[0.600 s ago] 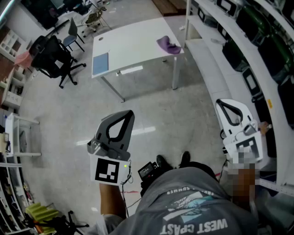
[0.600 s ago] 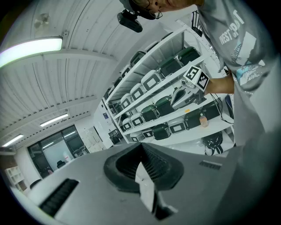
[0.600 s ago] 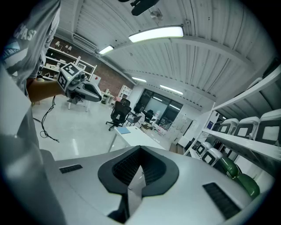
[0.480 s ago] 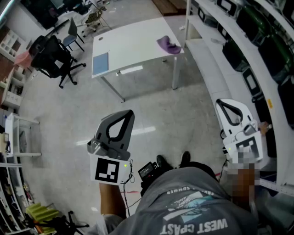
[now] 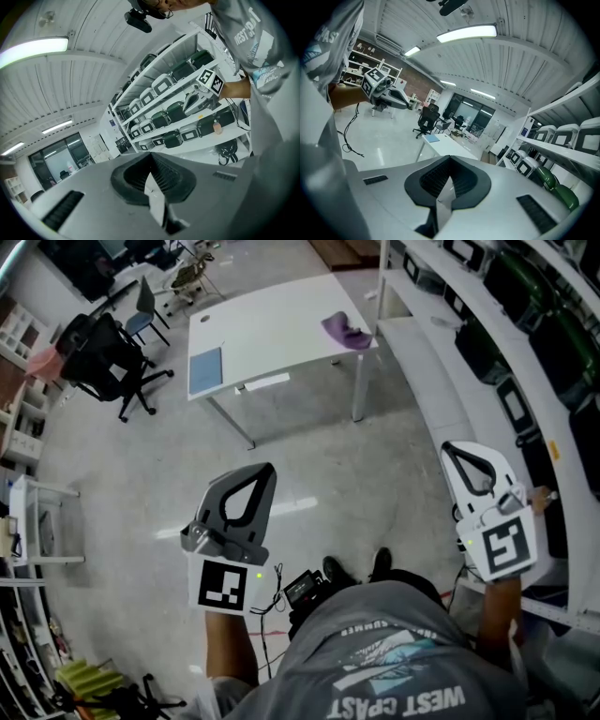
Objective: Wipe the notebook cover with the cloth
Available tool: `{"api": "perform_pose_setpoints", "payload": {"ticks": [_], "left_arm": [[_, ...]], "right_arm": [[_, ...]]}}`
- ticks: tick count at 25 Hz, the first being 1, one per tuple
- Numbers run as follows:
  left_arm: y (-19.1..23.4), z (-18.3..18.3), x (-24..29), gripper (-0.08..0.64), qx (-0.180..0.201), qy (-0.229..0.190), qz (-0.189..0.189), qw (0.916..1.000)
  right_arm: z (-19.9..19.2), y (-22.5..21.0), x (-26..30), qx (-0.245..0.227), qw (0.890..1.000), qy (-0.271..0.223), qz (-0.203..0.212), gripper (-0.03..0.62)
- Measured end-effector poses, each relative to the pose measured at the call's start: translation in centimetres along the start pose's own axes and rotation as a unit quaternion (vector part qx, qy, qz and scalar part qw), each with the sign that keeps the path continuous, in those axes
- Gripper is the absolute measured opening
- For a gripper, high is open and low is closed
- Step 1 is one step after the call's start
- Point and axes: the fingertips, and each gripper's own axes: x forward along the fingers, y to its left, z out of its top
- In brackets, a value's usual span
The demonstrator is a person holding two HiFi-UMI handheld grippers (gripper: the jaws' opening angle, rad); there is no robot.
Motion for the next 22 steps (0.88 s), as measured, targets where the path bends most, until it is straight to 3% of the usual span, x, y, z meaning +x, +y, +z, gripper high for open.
{"api": "perform_pose_setpoints", "payload": {"ticks": [12,22], "left_arm": [[2.4,-2.6,-1.0,0.003,0.0,-0.012,-0.008,0.9999],[5.5,-4.2,3.9,0.003,-0.013,0.007,0.008,0.9999]], "right_arm": [[1.8,1.3,2.6,0.017,1.0,0.0,-0.016,0.032],[0.9,-2.5,8.4,0.011,1.0,0.0,-0.005,0.032]]}}
